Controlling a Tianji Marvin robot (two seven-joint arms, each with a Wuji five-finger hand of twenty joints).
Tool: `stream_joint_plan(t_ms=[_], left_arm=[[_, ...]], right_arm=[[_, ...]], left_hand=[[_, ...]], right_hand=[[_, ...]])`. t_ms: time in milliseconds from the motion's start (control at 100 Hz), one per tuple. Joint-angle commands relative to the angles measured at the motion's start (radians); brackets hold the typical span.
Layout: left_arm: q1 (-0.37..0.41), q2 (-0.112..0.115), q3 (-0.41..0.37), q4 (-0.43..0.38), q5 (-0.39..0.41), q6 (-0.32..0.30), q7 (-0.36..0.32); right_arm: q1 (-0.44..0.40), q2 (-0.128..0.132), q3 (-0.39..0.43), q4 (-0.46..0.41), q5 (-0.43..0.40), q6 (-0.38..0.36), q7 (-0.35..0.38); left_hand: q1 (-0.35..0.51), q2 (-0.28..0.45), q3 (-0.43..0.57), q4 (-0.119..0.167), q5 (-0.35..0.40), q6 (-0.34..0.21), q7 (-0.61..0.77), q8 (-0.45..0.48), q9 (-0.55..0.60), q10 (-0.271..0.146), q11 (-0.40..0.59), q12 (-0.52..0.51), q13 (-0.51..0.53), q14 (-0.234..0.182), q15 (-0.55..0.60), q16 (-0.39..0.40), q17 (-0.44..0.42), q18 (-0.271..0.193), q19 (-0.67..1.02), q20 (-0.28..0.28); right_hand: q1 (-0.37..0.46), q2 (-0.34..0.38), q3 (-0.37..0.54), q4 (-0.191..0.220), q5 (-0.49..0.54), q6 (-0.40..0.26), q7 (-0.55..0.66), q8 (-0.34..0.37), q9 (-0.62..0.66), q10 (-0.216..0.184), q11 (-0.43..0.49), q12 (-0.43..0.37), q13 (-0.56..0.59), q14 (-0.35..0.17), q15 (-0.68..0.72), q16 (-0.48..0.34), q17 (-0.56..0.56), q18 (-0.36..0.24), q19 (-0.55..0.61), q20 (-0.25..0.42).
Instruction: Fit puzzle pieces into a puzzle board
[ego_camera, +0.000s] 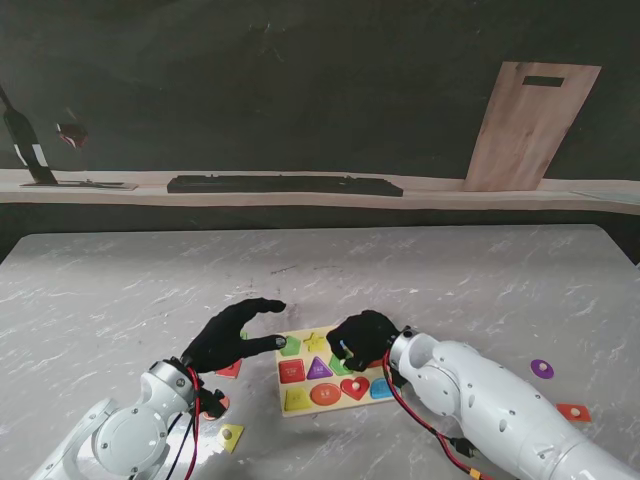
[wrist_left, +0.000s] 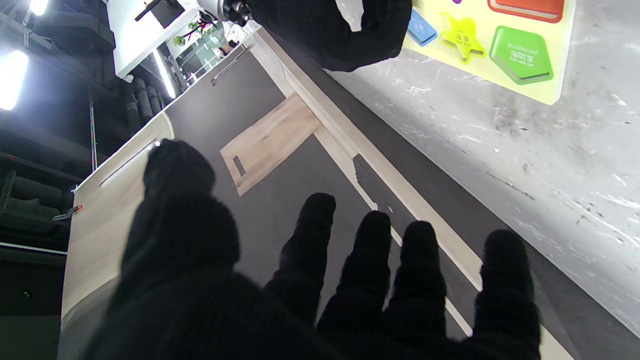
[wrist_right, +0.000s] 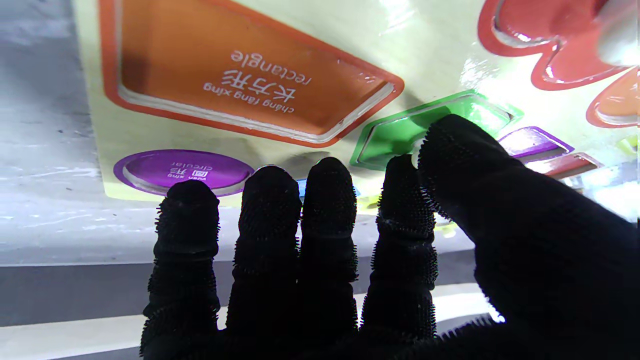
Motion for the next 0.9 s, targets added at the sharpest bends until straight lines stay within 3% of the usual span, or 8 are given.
stream_joint_plan(t_ms=[0, 190, 330, 420, 440, 490, 660, 890], left_arm=[[0.003, -0.002, 0.001, -0.002, -0.005, -0.001, 0.001], [0.002, -0.002, 0.001, -0.002, -0.005, 0.0, 0.0], [0.002, -0.002, 0.002, -0.002, -0.008, 0.003, 0.0], [0.001, -0.002, 0.003, -0.002, -0.009, 0.005, -0.002], [0.001, -0.002, 0.003, -0.002, -0.009, 0.006, -0.003], [0.001, -0.002, 0.003, -0.002, -0.01, 0.007, -0.004], [-0.001, -0.002, 0.005, -0.002, -0.013, 0.013, -0.005], [-0.003, -0.002, 0.005, -0.001, -0.015, 0.015, -0.006]], right_arm=[[-0.015, 0.003, -0.001, -0.009, -0.014, 0.011, 0.009], [-0.021, 0.009, -0.001, -0.021, -0.047, 0.038, 0.0], [-0.024, 0.012, -0.006, -0.028, -0.076, 0.065, -0.017], [-0.027, 0.012, -0.006, -0.03, -0.081, 0.075, -0.024], [-0.028, 0.012, -0.005, -0.03, -0.081, 0.076, -0.026], [-0.031, 0.01, -0.001, -0.031, -0.079, 0.076, -0.03], [-0.044, 0.011, 0.019, -0.047, -0.088, 0.075, -0.04], [-0.058, 0.013, 0.04, -0.065, -0.103, 0.094, -0.043]], left_hand=[[-0.001, 0.029, -0.014, 0.029, 0.011, -0.033, -0.023, -0.002, 0.01, -0.017, -0.018, -0.003, -0.009, -0.022, -0.012, -0.008, -0.007, -0.11, -0.007, 0.017], [0.0, 0.031, -0.014, 0.029, 0.013, -0.031, -0.022, -0.002, 0.011, -0.02, -0.018, -0.003, -0.009, -0.023, -0.012, -0.008, -0.007, -0.111, -0.007, 0.017], [0.0, 0.031, -0.015, 0.029, 0.014, -0.034, -0.021, -0.002, 0.011, -0.02, -0.018, -0.003, -0.008, -0.023, -0.012, -0.008, -0.007, -0.111, -0.007, 0.017], [0.002, 0.031, -0.014, 0.029, 0.014, -0.031, -0.021, -0.002, 0.012, -0.018, -0.018, -0.004, -0.008, -0.022, -0.012, -0.008, -0.007, -0.11, -0.007, 0.017], [0.001, 0.032, -0.015, 0.029, 0.014, -0.032, -0.022, -0.002, 0.011, -0.018, -0.019, -0.004, -0.008, -0.023, -0.012, -0.008, -0.007, -0.11, -0.007, 0.017], [0.001, 0.032, -0.015, 0.029, 0.014, -0.032, -0.022, -0.002, 0.011, -0.019, -0.019, -0.004, -0.009, -0.023, -0.013, -0.008, -0.007, -0.11, -0.007, 0.017], [0.003, 0.032, -0.015, 0.028, 0.018, -0.032, -0.021, -0.002, 0.012, -0.017, -0.019, -0.004, -0.008, -0.02, -0.012, -0.008, -0.007, -0.111, -0.007, 0.017], [0.005, 0.033, -0.015, 0.028, 0.021, -0.033, -0.022, -0.001, 0.012, -0.015, -0.019, -0.004, -0.007, -0.019, -0.012, -0.008, -0.008, -0.109, -0.007, 0.017]], right_hand=[[-0.012, 0.061, -0.048, 0.018, 0.048, -0.013, 0.047, 0.004, 0.019, 0.035, 0.03, 0.053, 0.008, 0.021, 0.041, 0.006, -0.011, 0.033, 0.041, 0.026], [-0.078, 0.122, -0.181, 0.006, 0.082, -0.022, 0.048, 0.023, 0.039, 0.041, 0.018, 0.088, 0.016, 0.038, 0.046, 0.005, -0.013, 0.049, 0.05, 0.028], [-0.16, 0.158, -0.245, 0.039, 0.119, 0.011, 0.012, 0.088, 0.043, 0.038, 0.021, 0.096, 0.017, 0.041, 0.05, 0.004, -0.013, 0.053, 0.055, 0.026], [-0.237, 0.222, -0.3, 0.102, 0.14, 0.039, -0.031, 0.191, 0.038, 0.037, 0.021, 0.101, 0.012, 0.043, 0.049, 0.003, -0.019, 0.055, 0.055, 0.026], [-0.248, 0.239, -0.315, 0.122, 0.145, 0.046, -0.06, 0.268, 0.036, 0.037, 0.021, 0.102, 0.011, 0.043, 0.048, 0.004, -0.02, 0.055, 0.055, 0.026], [-0.268, 0.266, -0.343, 0.127, 0.142, 0.051, -0.07, 0.301, 0.031, 0.037, 0.019, 0.102, 0.003, 0.043, 0.045, 0.003, -0.026, 0.053, 0.052, 0.026], [-0.289, 0.321, -0.414, 0.13, 0.137, 0.053, -0.079, 0.318, 0.021, 0.04, 0.017, 0.102, -0.008, 0.047, 0.041, 0.003, -0.038, 0.053, 0.049, 0.027], [-0.293, 0.338, -0.445, 0.13, 0.123, 0.066, -0.091, 0.319, 0.007, 0.049, 0.012, 0.101, -0.02, 0.052, 0.037, 0.003, -0.05, 0.054, 0.048, 0.028]])
